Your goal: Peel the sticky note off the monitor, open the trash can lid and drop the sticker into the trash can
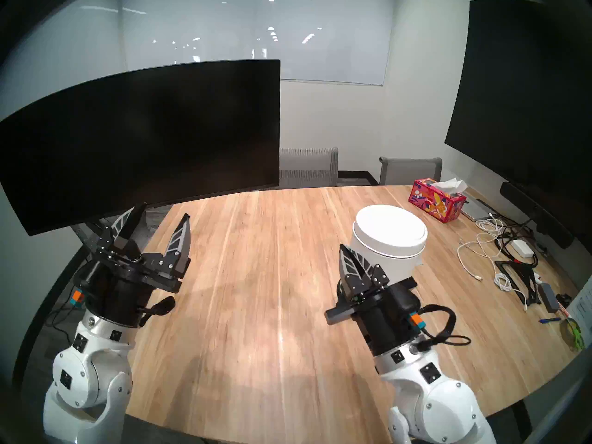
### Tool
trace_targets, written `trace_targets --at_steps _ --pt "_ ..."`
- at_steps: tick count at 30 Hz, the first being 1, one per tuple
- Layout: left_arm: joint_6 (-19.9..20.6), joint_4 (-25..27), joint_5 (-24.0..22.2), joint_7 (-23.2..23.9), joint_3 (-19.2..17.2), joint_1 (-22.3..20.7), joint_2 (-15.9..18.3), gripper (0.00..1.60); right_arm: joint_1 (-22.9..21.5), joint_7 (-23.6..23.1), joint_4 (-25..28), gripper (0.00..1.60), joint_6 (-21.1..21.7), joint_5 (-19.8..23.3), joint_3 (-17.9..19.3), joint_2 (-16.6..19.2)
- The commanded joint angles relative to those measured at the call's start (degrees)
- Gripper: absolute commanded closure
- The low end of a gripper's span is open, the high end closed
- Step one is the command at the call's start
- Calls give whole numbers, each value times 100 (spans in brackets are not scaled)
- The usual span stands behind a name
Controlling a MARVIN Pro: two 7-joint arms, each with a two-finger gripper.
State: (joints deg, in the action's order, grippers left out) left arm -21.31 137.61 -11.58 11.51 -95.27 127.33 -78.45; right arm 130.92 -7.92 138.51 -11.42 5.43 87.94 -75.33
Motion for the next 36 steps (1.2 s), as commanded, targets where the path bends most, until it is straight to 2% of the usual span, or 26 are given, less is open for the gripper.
trace_targets --at_steps 1,36 --pt "-93 157 -3 20 -11 45 -12 0 -8 19 149 99 -72 24 -13 -30" --pt "-92 156 -5 114 -37 45 -98 0 -9 55 149 99 -78 26 -26 -5"
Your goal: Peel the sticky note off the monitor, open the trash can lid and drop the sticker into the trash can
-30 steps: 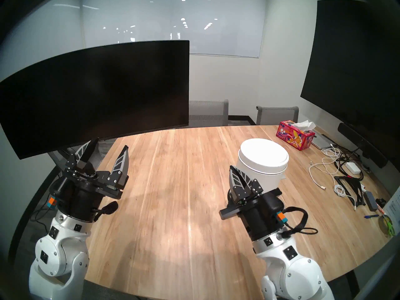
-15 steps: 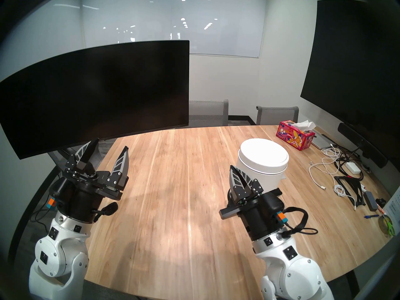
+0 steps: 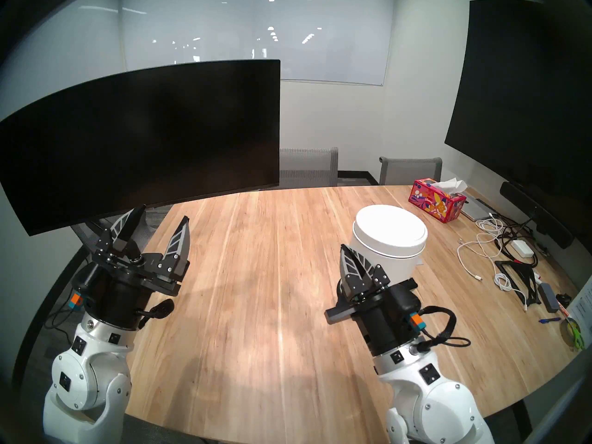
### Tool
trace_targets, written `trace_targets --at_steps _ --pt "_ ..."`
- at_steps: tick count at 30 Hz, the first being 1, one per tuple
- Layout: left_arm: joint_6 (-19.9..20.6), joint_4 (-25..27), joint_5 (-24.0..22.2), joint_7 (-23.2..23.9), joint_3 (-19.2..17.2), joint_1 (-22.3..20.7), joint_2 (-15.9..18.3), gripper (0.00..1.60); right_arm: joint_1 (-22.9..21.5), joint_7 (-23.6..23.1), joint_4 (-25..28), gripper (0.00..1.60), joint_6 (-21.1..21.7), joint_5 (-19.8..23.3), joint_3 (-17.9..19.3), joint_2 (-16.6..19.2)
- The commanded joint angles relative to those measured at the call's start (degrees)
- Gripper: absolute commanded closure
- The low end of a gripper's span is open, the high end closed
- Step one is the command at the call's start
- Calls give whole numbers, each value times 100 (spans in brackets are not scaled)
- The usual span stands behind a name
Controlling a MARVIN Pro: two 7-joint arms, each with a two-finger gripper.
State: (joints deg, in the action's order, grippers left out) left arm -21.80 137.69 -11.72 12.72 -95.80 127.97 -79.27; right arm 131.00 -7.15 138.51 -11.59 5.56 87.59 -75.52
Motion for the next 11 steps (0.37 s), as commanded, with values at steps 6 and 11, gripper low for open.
trace_targets --at_steps 6,11 --pt "-42 147 11 -1 14 -20 -23 0 -16 -23 149 99 -61 12 9 15" --pt "-41 147 11 4 13 -21 -28 0 -16 -25 149 99 -61 12 9 13"
